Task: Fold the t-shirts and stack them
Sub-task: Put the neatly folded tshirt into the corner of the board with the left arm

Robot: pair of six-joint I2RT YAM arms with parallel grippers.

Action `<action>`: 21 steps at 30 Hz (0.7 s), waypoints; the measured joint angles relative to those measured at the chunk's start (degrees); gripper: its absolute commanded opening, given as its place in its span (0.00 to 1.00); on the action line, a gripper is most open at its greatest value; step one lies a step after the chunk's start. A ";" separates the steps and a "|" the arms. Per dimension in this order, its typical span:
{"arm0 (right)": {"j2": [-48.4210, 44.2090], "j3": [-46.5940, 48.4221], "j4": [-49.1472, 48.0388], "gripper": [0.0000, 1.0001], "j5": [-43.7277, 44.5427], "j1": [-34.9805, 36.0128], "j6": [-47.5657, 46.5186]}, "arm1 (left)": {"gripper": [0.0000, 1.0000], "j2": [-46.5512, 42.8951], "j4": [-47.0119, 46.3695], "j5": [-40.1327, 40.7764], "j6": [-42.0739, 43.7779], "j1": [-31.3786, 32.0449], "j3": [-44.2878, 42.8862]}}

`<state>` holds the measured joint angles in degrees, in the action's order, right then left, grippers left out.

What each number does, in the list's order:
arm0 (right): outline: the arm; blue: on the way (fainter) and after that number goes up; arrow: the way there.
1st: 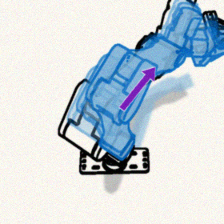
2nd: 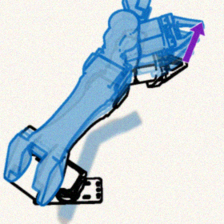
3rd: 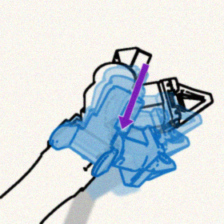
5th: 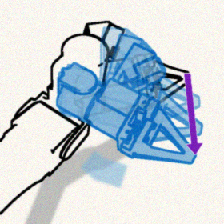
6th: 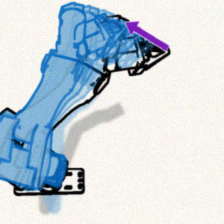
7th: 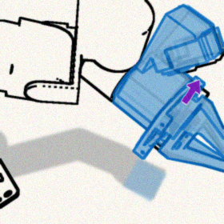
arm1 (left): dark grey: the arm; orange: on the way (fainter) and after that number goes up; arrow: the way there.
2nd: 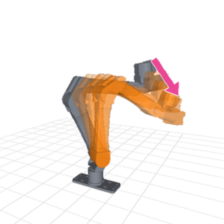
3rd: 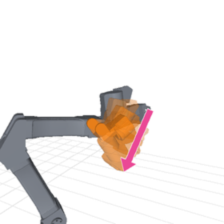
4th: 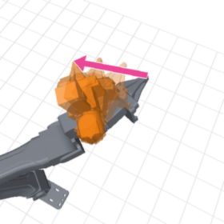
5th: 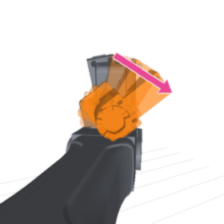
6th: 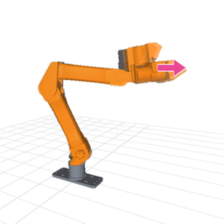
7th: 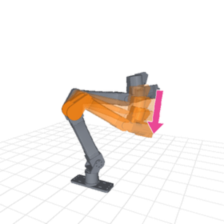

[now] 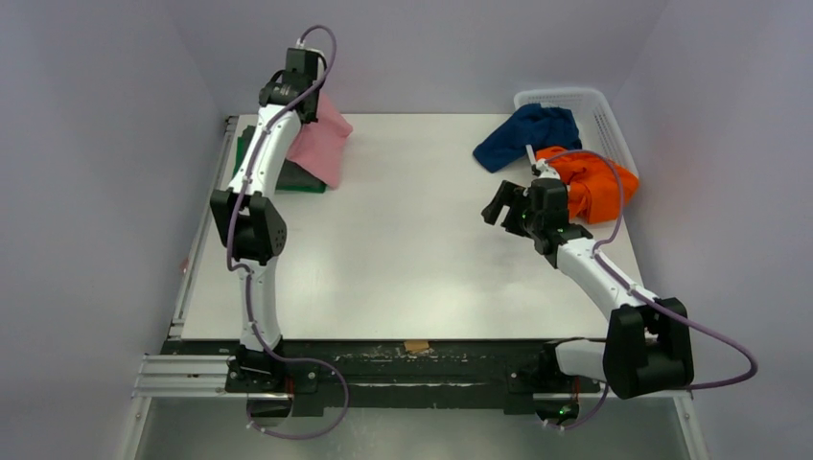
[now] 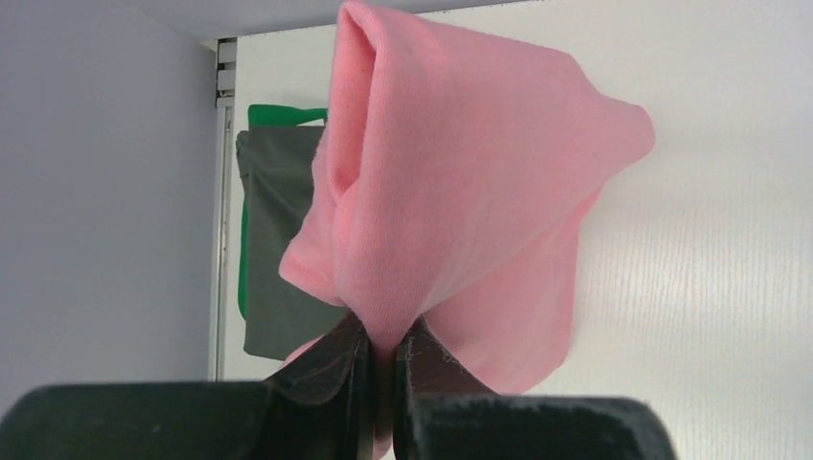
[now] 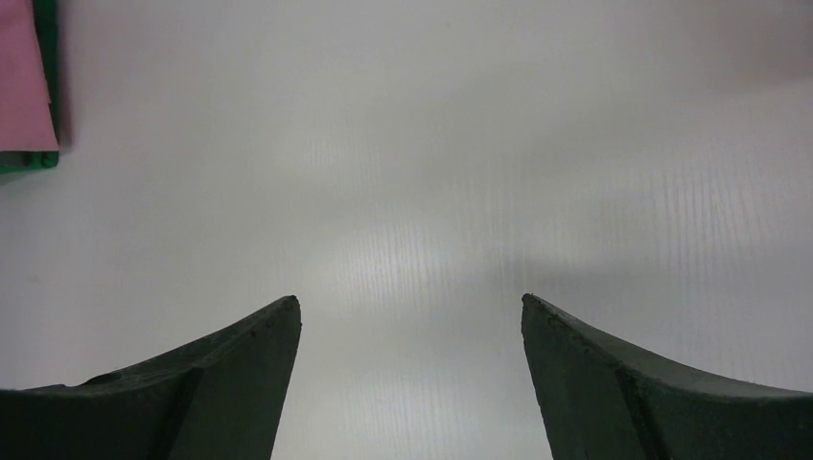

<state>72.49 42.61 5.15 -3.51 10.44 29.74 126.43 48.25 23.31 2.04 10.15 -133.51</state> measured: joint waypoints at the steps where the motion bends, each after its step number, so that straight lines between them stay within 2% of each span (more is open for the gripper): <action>1: 0.02 0.00 0.00 0.83 0.00 0.00 0.00 | 0.00 -0.11 0.42 -0.63 -0.07 -0.42 -0.20; 16: 0.00 0.00 0.00 0.83 1.03 0.00 0.00 | 0.00 -4.44 2.19 -5.75 -3.06 -3.41 -2.34; 21: 0.00 0.02 0.02 0.83 1.09 0.00 0.00 | 0.00 -4.83 -0.31 -6.75 -1.84 -6.01 2.25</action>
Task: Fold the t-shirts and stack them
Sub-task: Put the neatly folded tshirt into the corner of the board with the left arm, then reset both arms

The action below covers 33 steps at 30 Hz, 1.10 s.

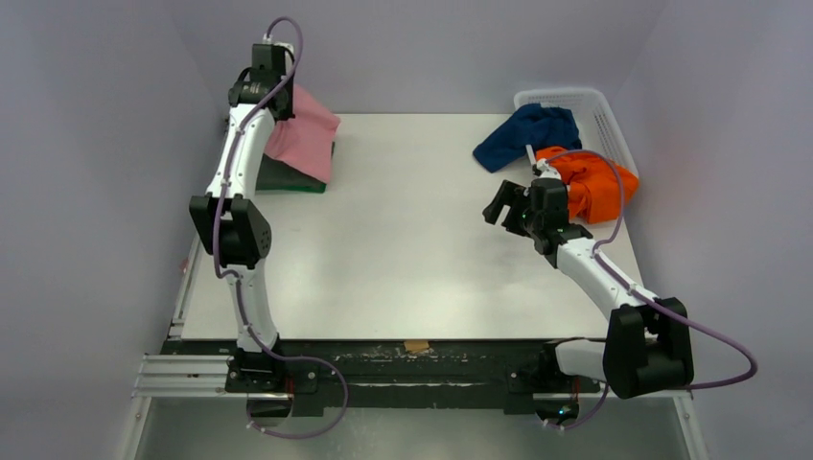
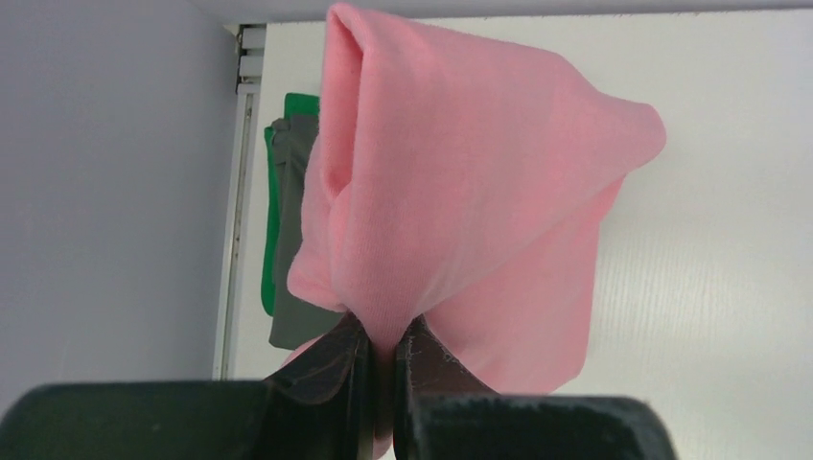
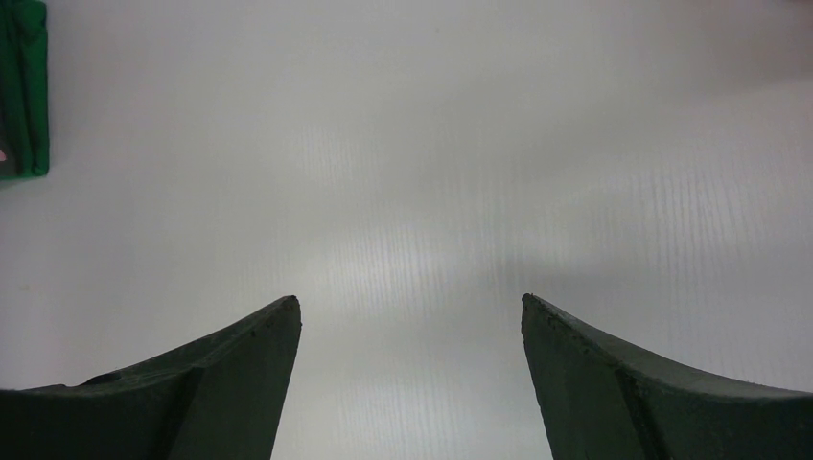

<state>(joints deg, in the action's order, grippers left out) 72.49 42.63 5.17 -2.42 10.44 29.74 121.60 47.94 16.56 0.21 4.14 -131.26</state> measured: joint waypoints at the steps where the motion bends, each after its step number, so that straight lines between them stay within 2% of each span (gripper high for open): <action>1: 0.02 0.00 0.00 0.83 0.00 0.00 0.00 | 0.00 0.11 -0.15 -0.17 0.24 -0.50 0.70; 9: 1.22 0.55 0.33 0.83 0.39 0.00 -0.09 | 0.00 5.11 -2.58 -2.84 2.45 -7.65 1.64; 10: 1.40 0.57 0.44 0.83 0.44 0.00 -0.13 | 0.03 6.14 -2.91 -3.08 2.43 -8.63 1.64; 13: 1.86 0.76 0.92 0.83 0.50 0.00 -0.22 | 0.31 9.11 -4.00 -3.52 2.40 -10.86 1.64; 16: 2.25 1.03 1.11 0.84 0.83 0.00 -0.24 | 0.78 11.50 -4.68 -3.23 2.38 -11.98 1.64; 17: 2.25 1.09 1.27 0.84 0.98 0.00 -0.24 | 0.90 12.11 -5.01 -2.71 1.97 -12.13 1.57; 19: 2.25 1.31 1.40 0.84 1.51 0.00 -0.24 | 0.99 12.81 -4.96 -1.97 0.94 -12.11 1.09; 23: 2.14 1.42 1.53 0.85 1.92 0.00 -0.22 | 1.00 11.76 -5.05 -2.23 -2.97 -11.93 1.03; 25: 1.68 1.40 1.73 0.85 2.34 0.00 -0.22 | 1.00 8.85 -5.53 -3.93 -5.40 -11.89 3.63; 28: 0.26 1.40 2.16 0.85 3.82 0.00 -0.13 | 1.00 -0.22 -6.88 -9.09 -10.08 -11.80 11.74; 33: -4.44 0.87 4.76 0.85 7.52 0.00 0.09 | 1.00 -23.89 -16.31 -16.02 -17.68 -8.55 34.03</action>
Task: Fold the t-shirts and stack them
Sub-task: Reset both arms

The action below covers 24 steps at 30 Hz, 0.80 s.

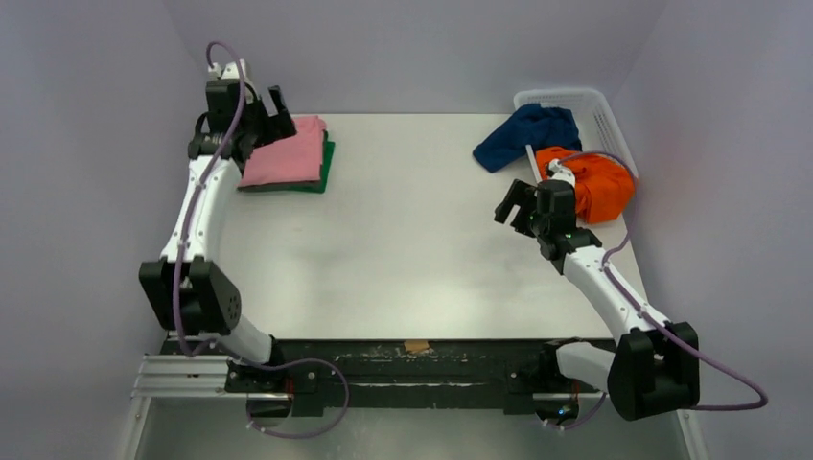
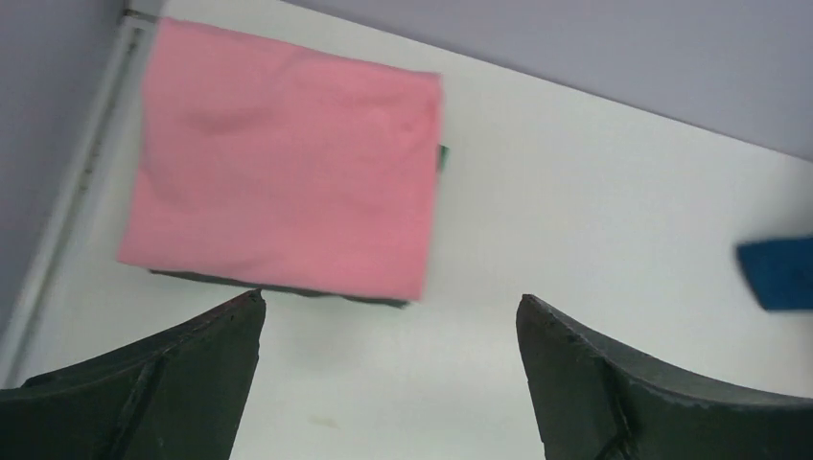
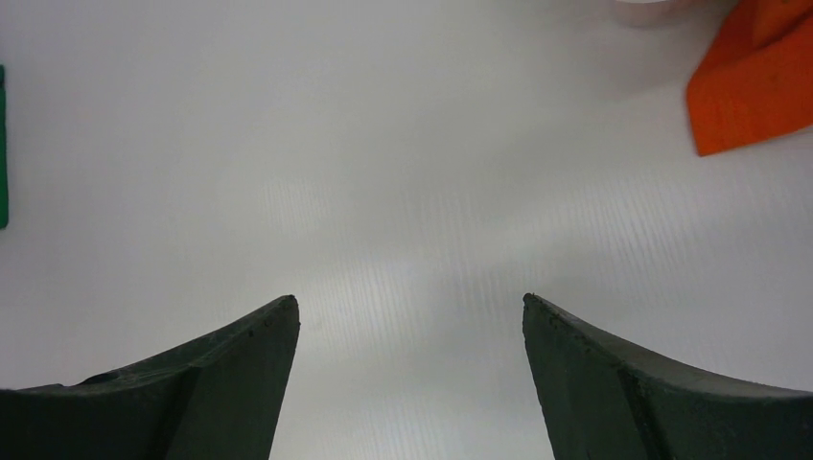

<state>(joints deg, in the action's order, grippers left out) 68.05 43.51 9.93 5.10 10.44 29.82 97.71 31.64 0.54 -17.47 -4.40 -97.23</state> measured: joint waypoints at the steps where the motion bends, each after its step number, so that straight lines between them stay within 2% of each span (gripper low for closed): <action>1: -1.25 -0.46 0.50 0.85 0.44 0.00 0.02 | 1.00 -5.11 -1.97 -0.24 -1.09 2.05 4.81; 4: -4.96 -2.45 1.99 0.85 1.44 0.00 0.13 | 1.00 -19.87 -9.94 -0.79 -3.61 12.66 21.44; 6: -7.52 -4.39 2.91 0.85 1.62 0.00 0.17 | 1.00 -25.83 -13.44 -1.64 -5.01 18.97 31.23; 9: -10.51 -7.21 3.39 0.85 2.16 0.00 0.13 | 1.00 -31.06 -16.57 -2.23 -7.37 25.33 46.47; 13: -13.03 -11.04 2.73 0.85 4.35 0.00 0.15 | 1.00 -32.72 -16.83 -1.36 -9.81 27.98 60.26; 16: -13.92 -14.58 1.27 0.85 4.90 0.00 0.26 | 1.00 -34.38 -16.61 0.00 -10.91 28.04 64.74; 24: -17.90 -19.45 -0.46 0.84 4.94 0.00 0.94 | 1.00 -39.17 -20.06 1.22 -11.06 28.06 65.22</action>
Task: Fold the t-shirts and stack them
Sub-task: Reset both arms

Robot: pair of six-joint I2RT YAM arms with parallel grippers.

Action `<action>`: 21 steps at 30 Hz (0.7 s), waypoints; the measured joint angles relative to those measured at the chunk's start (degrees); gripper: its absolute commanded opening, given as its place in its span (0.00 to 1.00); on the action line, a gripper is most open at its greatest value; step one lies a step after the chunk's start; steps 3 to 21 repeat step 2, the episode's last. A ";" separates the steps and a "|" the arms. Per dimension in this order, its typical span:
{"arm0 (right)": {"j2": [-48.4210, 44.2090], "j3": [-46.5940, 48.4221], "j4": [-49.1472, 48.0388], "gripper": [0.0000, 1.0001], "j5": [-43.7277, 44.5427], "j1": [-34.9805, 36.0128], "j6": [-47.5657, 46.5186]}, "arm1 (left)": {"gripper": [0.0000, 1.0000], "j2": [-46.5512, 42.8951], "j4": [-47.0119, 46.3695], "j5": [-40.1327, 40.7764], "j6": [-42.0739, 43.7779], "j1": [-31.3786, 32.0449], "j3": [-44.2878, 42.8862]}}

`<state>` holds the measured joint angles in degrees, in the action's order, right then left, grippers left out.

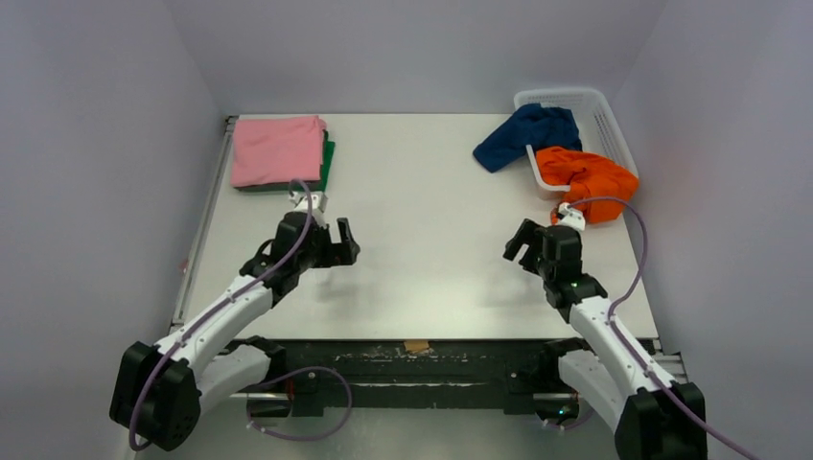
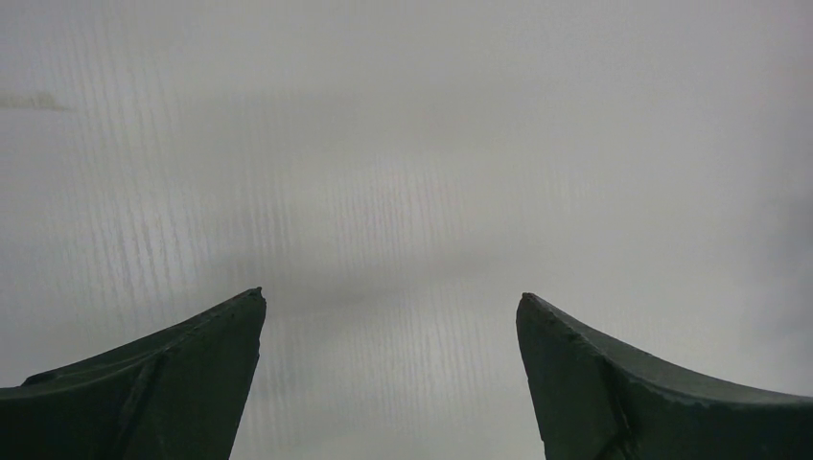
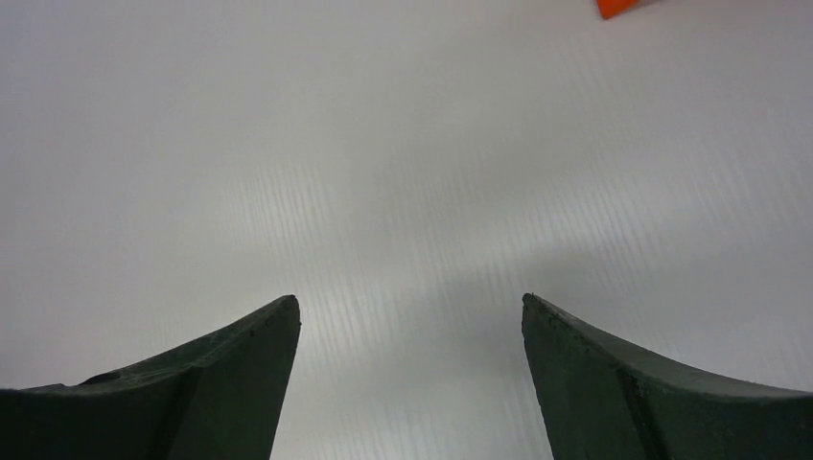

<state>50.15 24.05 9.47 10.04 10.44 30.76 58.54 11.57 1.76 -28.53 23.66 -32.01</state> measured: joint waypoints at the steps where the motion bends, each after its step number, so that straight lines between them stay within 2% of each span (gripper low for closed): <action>1: -0.90 -0.15 -0.22 0.84 0.00 0.00 0.04 | 1.00 -0.46 -0.31 0.04 0.00 0.00 0.04; 21: -1.79 -0.28 -0.46 0.85 -0.02 0.00 0.07 | 1.00 -0.74 -0.44 0.07 0.00 0.00 0.04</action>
